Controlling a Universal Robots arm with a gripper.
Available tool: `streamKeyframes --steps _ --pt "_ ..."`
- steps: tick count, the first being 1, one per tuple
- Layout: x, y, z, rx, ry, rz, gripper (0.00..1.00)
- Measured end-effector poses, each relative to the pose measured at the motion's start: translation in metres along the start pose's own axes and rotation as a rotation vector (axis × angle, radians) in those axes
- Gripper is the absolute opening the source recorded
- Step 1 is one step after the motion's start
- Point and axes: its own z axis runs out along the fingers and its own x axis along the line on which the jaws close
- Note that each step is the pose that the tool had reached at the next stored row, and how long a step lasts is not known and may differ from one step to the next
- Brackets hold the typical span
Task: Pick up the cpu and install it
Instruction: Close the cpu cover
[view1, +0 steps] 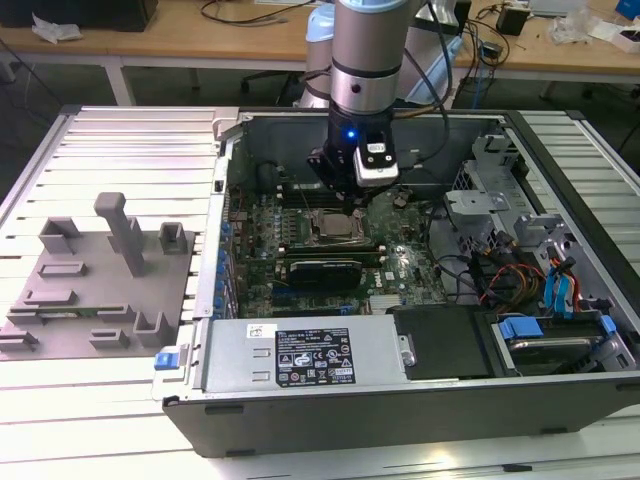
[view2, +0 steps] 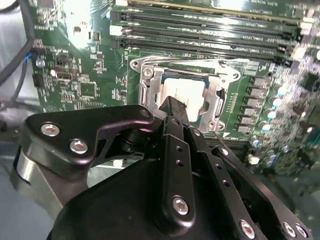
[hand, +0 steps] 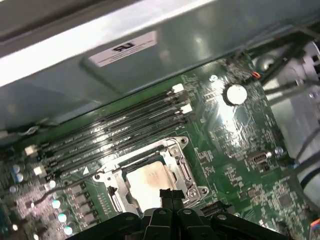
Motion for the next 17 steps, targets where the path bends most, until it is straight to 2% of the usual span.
streamKeyframes --steps 15,17 --pt "0.0001 0.0001 0.0017 -0.0105 -0.0034 -0.331 0.11" --pt "0.0001 0.0000 0.0017 -0.0105 -0.0035 -0.338 0.11"
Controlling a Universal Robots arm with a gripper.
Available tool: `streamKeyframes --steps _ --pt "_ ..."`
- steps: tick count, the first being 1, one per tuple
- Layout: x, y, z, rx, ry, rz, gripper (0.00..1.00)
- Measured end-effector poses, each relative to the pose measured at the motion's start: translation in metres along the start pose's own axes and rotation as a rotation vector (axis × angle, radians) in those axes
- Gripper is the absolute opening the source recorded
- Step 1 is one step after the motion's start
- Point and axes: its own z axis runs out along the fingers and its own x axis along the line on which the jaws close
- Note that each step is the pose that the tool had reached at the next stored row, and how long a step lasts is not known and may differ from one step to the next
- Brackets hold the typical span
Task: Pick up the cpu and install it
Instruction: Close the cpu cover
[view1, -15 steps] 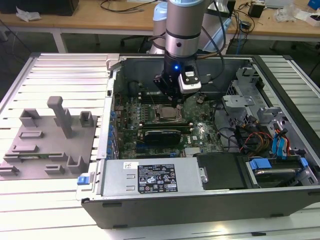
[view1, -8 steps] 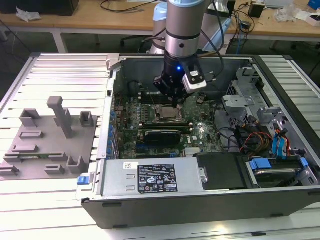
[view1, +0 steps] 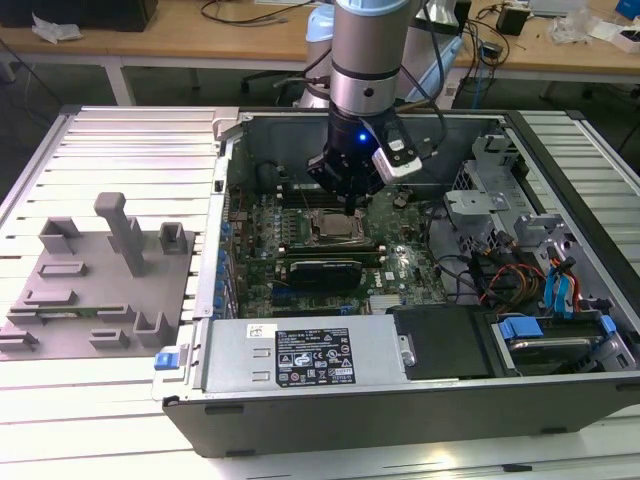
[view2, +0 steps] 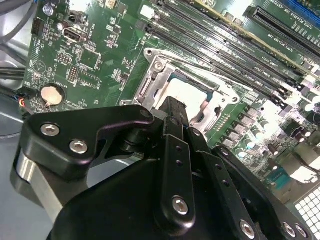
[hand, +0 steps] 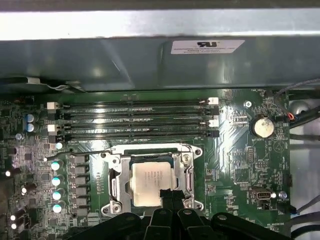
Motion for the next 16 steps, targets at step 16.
streamKeyframes --steps 16 --pt "0.0251 -0.0058 0.0110 -0.0002 -0.0002 0.000 0.11"
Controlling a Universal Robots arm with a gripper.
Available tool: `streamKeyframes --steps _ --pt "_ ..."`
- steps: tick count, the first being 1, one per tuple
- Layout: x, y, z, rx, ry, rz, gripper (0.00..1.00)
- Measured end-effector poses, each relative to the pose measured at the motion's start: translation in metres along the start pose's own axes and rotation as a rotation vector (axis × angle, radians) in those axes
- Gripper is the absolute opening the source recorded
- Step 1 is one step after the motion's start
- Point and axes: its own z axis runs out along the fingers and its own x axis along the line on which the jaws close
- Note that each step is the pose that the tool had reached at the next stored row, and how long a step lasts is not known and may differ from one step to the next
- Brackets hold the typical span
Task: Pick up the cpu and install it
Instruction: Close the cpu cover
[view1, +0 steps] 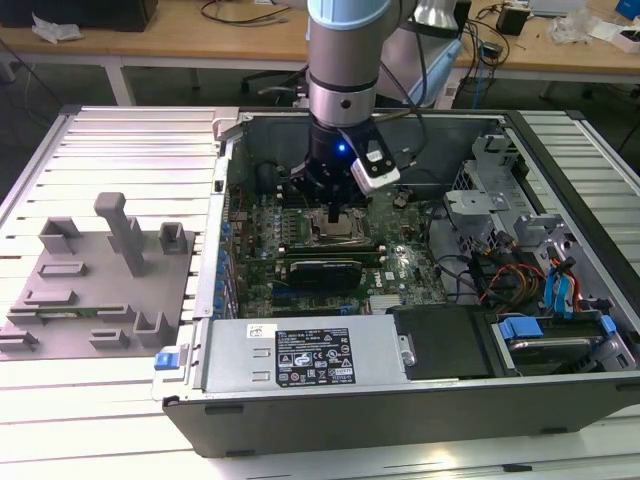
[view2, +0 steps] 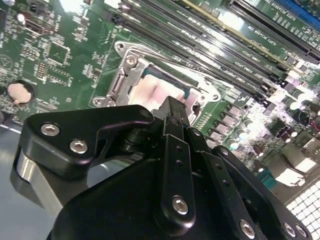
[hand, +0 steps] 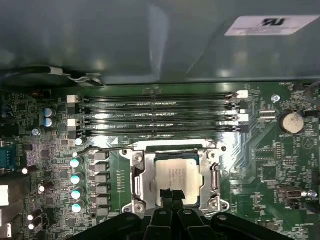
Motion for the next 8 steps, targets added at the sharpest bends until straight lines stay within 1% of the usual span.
streamKeyframes --steps 2,4,7,8 --pt "0.0031 -0.0005 0.0010 0.0003 0.0002 0.000 0.11" --pt "0.0083 -0.0010 0.0030 0.0003 0.0001 0.000 0.11" --pt "0.0133 -0.0014 0.0059 0.0002 0.0001 0.000 0.11" --pt "0.0168 -0.0018 0.0081 0.0003 0.0001 0.000 0.11"
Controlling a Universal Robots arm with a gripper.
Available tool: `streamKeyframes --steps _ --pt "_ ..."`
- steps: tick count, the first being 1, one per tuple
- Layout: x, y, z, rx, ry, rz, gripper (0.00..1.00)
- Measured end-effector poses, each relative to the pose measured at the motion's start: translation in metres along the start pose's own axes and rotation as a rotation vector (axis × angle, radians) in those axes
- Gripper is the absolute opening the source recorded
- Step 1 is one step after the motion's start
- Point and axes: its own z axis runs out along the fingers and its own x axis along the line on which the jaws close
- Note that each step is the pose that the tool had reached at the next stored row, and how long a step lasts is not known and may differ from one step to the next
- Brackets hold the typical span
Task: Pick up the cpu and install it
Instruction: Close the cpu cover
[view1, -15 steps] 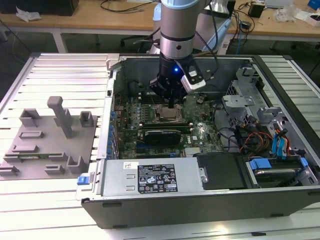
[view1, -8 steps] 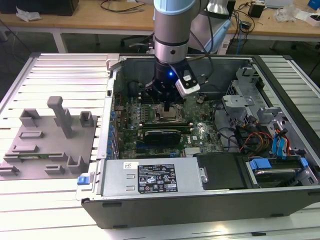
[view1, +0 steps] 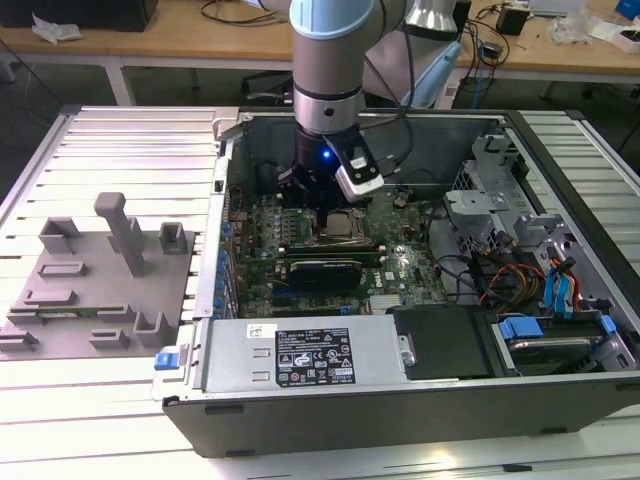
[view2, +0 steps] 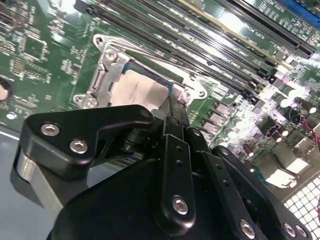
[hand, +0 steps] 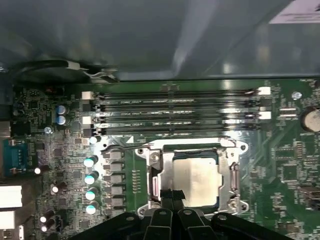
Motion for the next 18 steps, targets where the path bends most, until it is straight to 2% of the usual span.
streamKeyframes --steps 2,4,10,18 --pt "0.0039 -0.0001 0.0052 -0.0001 0.0000 0.000 0.11" --pt "0.0040 -0.0001 0.0066 -0.0002 0.0000 -0.010 0.11" --pt "0.0040 -0.0001 0.0075 -0.0029 -0.0009 -0.099 0.11" --pt "0.0043 0.0019 0.0086 -0.0035 -0.0012 -0.109 0.11"
